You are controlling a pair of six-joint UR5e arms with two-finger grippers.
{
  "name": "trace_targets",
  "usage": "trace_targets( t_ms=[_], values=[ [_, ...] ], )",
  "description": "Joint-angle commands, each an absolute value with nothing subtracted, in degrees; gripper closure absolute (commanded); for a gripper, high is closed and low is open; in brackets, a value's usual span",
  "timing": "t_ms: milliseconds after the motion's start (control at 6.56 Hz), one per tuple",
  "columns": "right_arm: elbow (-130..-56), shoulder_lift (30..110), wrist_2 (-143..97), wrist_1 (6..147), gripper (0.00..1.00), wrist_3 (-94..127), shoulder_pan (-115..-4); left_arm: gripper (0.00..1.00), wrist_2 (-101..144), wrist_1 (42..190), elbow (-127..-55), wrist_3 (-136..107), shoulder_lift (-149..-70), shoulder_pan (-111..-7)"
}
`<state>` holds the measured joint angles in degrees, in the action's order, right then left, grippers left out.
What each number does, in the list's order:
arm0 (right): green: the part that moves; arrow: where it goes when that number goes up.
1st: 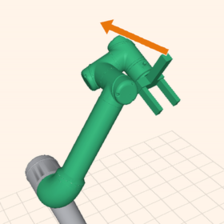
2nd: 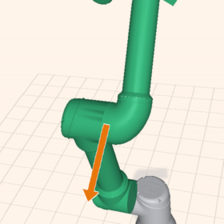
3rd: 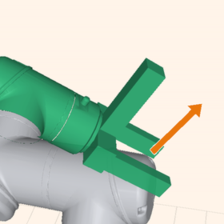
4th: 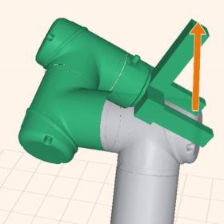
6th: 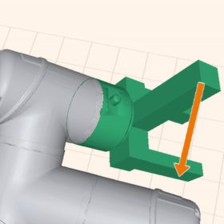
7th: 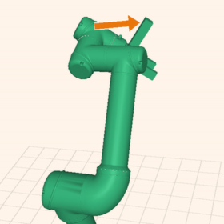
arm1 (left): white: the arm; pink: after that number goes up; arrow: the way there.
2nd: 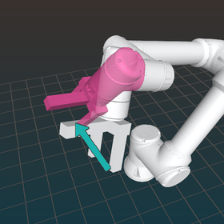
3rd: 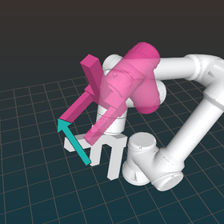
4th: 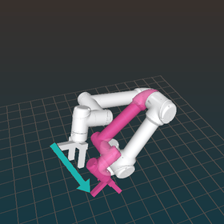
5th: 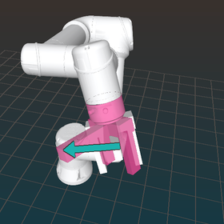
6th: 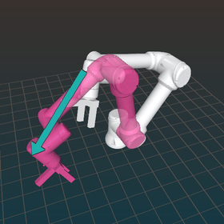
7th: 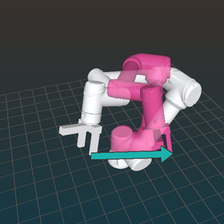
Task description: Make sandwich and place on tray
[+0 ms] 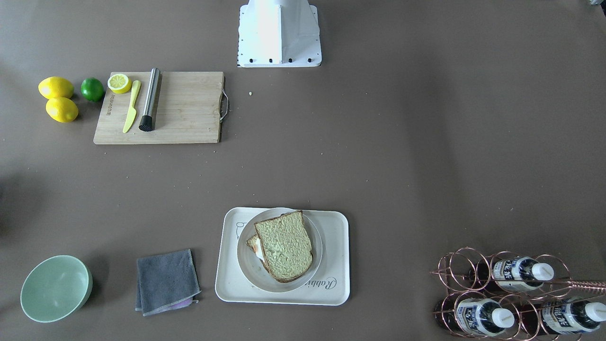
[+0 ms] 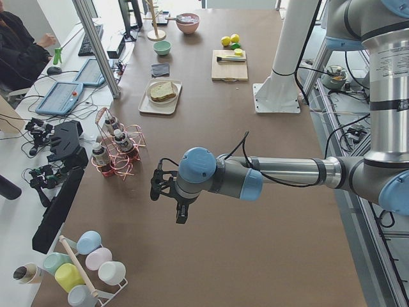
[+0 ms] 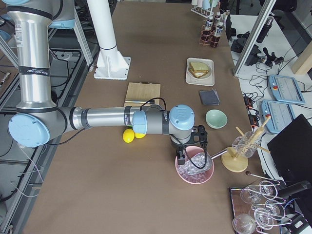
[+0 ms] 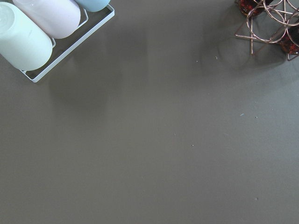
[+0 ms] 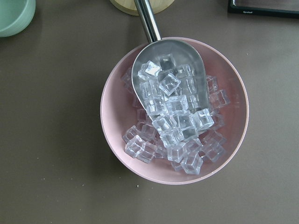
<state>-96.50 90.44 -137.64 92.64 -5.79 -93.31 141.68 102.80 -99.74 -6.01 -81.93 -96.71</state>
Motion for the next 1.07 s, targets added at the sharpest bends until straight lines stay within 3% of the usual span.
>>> trace_targets(
  t_ms=[0, 915],
  values=[
    [-96.76, 90.18, -137.64, 92.64, 0.00, -5.80, -93.25, 0.03, 141.68, 102.83, -99.67, -5.98, -82.18, -96.59],
    [-96.68, 89.65, -137.64, 92.64, 0.00, -5.71, -93.25, 0.03, 141.68, 102.83, -99.76, -5.98, -82.27, -96.33]
  ],
)
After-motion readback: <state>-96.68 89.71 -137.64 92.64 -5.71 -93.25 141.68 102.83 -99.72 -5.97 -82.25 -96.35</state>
